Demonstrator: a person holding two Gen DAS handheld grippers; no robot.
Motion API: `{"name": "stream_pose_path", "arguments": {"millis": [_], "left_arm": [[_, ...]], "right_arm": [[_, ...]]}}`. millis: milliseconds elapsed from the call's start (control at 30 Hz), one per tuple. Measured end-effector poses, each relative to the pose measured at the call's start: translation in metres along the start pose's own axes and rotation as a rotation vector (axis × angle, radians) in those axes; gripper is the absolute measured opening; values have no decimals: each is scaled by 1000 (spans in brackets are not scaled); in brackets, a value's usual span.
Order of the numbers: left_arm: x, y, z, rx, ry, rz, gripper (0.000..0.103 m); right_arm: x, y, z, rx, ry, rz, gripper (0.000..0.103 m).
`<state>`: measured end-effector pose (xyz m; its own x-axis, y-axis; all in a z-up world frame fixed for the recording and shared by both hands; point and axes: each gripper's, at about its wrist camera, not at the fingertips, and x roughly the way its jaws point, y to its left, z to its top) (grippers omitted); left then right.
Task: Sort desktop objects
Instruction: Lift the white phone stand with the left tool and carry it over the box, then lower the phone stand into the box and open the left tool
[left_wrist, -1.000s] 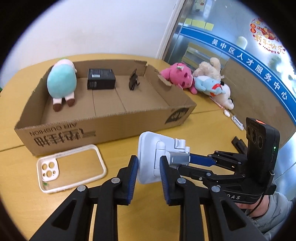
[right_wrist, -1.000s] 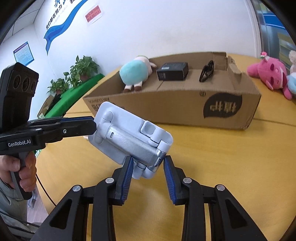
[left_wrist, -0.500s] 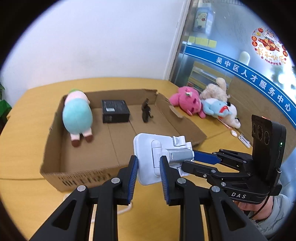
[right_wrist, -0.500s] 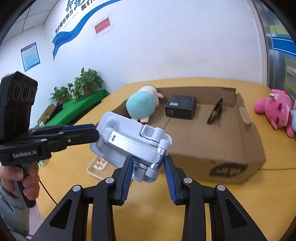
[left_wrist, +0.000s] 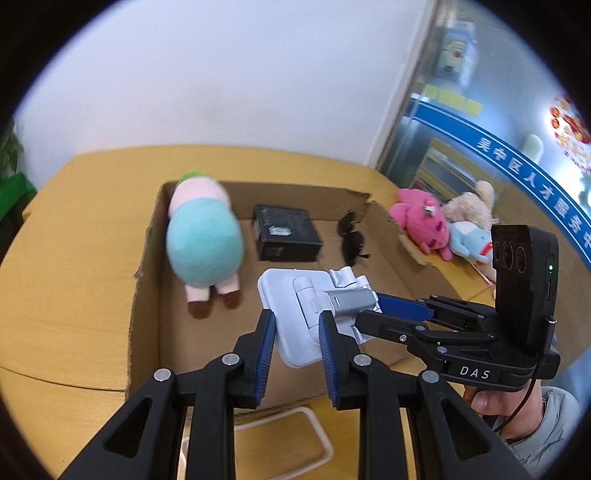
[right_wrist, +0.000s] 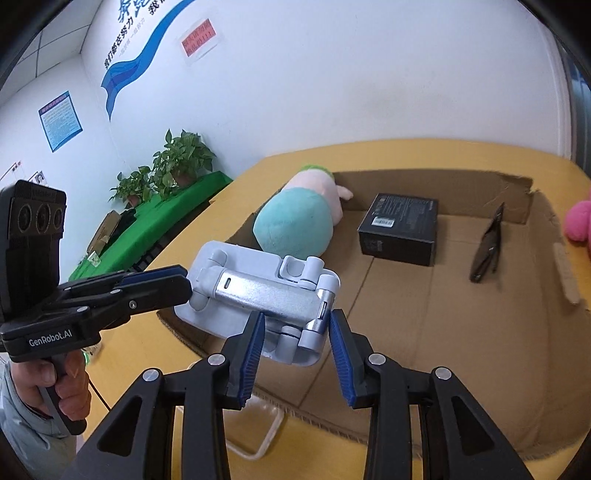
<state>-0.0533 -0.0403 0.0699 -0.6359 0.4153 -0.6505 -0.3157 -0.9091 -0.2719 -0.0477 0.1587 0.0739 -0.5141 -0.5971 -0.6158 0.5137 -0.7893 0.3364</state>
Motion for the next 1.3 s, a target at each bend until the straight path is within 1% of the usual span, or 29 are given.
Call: {"name": "stream_pose_path", "arguments": {"millis": [200,400,433,533,600,633,667,700,733,767,800,833,867,900,933,967,1000,1033,1067,1100,1133,1167,1200,1267,1300], "left_arm": [[27,38,-5,-71,70,24,23],[50,62,-12,-119,148,53,23],[52,64,-12,-116,157,65,23],[60,58,-11,-71,185,147,24],[64,58,-9,-68,206,176,23],[68,57,-8,-60,223,157,18],[73,56,-10,-62,248,127,17],[80,54,-12,-54,276,129,17],[86,51,-14,-36,297,147,15],[90,50,-17,-36,308,162,14],[90,53,-18,-55,310,159,14],[87,56,-18,-74,295,153,14],[81,56,-18,-79,275,155,14],[75,55,-17,-84,252,163,14],[66,54,-15,-86,224,166,14],[58,51,-14,-82,195,163,18],[44,46,-12,-70,150,171,20],[35,40,-11,-58,118,180,21],[23,32,-9,-36,74,193,25],[11,24,-8,-14,35,208,35],[-1,15,-8,12,-11,227,43],[-14,3,-9,38,-66,250,64],[-23,-6,-9,54,-108,265,80],[-44,-26,-12,90,-203,277,80],[-49,-36,-12,109,-225,273,80]], "right_arm": [[59,-9,2,60,103,40,37],[101,-15,-3,118,212,46,38],[108,-15,-4,129,230,45,38],[122,-15,-5,164,281,39,38],[127,-13,-2,169,301,21,39],[128,-13,-1,175,307,20,39],[131,-13,-1,187,314,40,36],[135,-13,-1,206,334,75,36],[139,-9,-2,205,351,75,34],[142,-3,-2,173,358,41,31],[141,-1,-1,158,357,23,31],[138,-2,0,166,343,30,33],[133,-5,0,174,330,23,38],[128,-6,0,175,315,11,46],[119,-9,0,178,288,-3,51],[110,-11,0,179,264,-9,59],[98,-11,0,170,234,-24,63],[84,-9,0,147,201,-49,71],[71,-7,-1,122,169,-79,78],[54,-2,-3,86,124,-136,81],[43,0,-4,67,99,-164,85],[27,3,-6,43,64,-199,88],[12,9,-9,14,27,-240,89],[-9,13,-10,-19,-16,-281,92],[-21,17,-12,-35,-42,-301,93]]}}
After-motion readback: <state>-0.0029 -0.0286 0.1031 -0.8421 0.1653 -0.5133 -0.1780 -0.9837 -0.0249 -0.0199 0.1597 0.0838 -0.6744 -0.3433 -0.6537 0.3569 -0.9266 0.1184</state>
